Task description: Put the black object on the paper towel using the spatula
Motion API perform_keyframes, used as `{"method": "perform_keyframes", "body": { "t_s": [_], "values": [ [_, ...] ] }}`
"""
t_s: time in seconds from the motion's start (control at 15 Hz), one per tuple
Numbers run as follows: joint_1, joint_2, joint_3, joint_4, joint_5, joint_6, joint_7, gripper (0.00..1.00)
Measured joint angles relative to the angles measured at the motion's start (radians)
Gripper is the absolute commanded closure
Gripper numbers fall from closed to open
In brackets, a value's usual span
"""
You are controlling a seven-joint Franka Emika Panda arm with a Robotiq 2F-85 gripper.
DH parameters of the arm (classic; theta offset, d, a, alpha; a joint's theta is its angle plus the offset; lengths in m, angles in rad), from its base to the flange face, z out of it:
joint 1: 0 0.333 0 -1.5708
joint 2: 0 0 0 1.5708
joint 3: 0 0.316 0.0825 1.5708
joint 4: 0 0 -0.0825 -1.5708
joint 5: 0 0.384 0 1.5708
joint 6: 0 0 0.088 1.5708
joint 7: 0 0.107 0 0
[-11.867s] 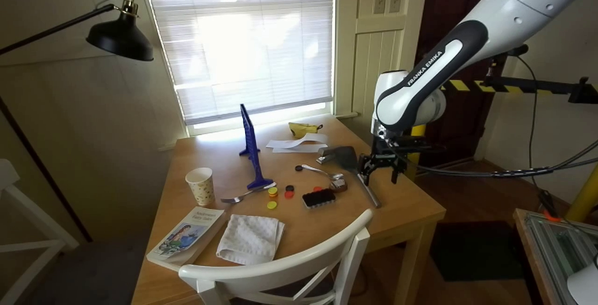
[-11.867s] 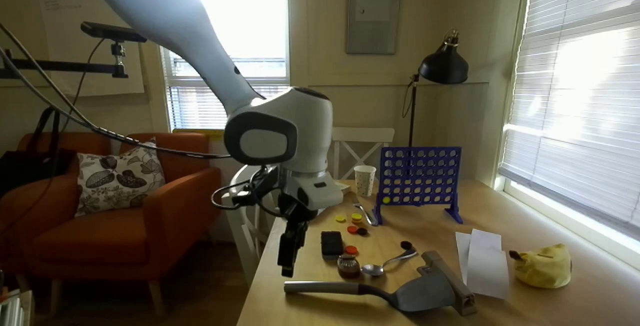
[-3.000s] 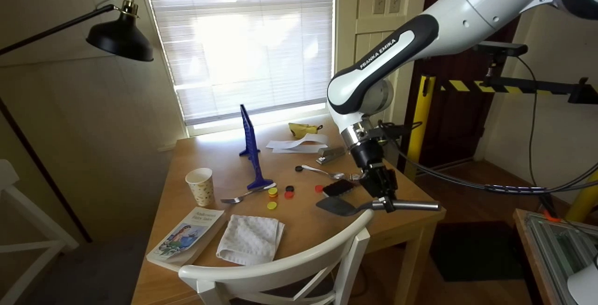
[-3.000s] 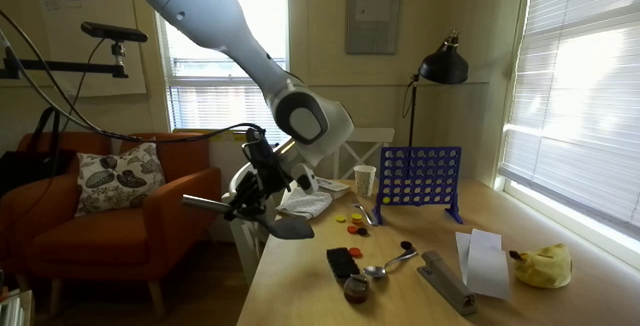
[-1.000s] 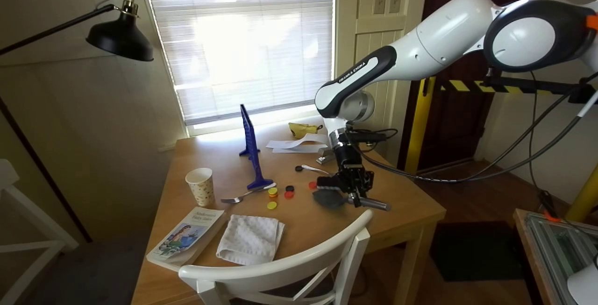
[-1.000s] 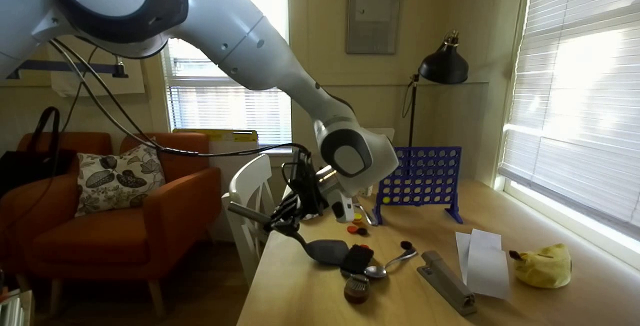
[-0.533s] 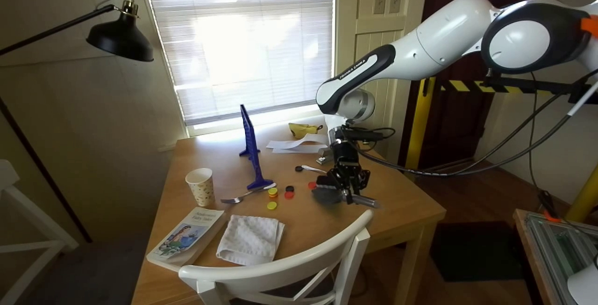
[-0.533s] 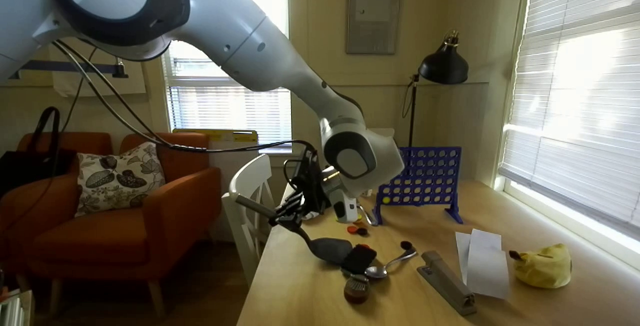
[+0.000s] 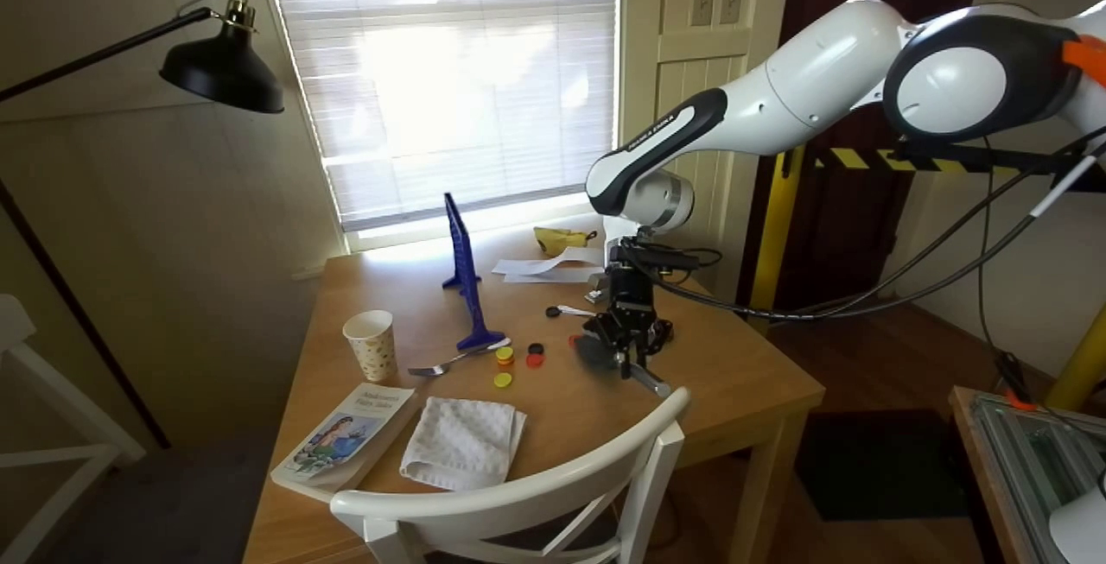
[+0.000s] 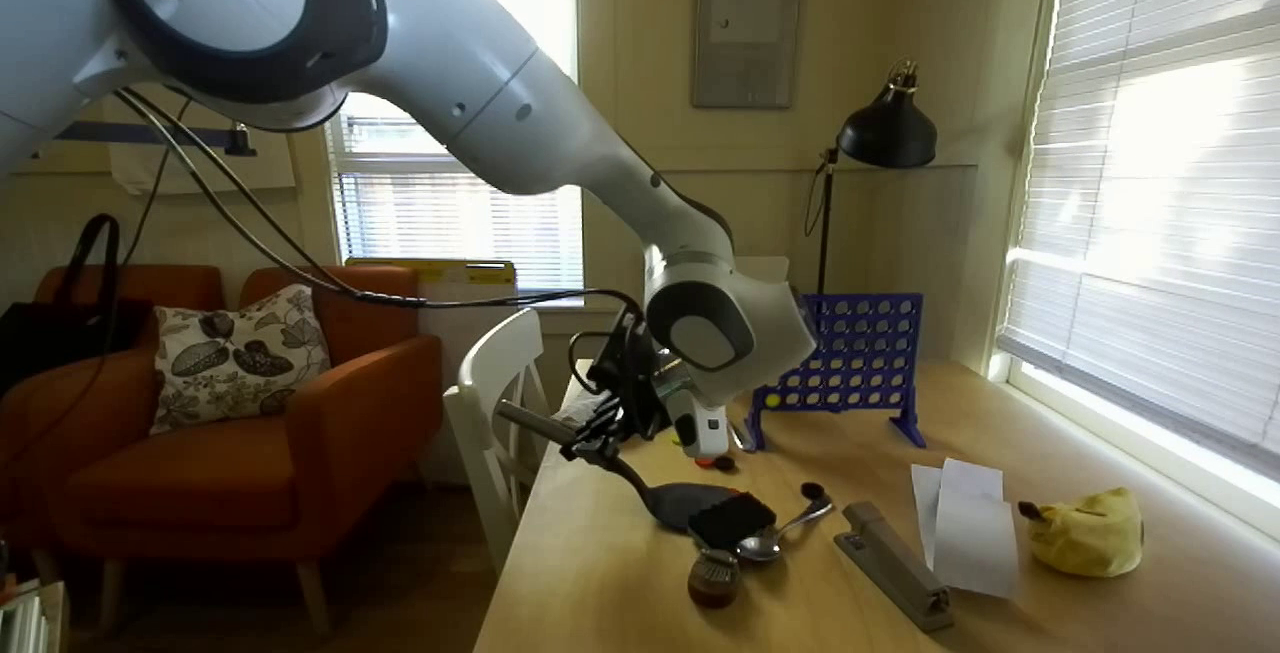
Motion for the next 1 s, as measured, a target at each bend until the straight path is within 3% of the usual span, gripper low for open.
{"method": "perform_keyframes", "body": {
  "t_s": [0.47, 1.0],
  "values": [
    [0.011, 0.008, -0.001, -0.009, 0.009, 0.102, 0.035, 0.94],
    [0.076, 0.008, -0.034, -0.019, -0.044, 0.214, 0.107, 0.94]
  ]
}}
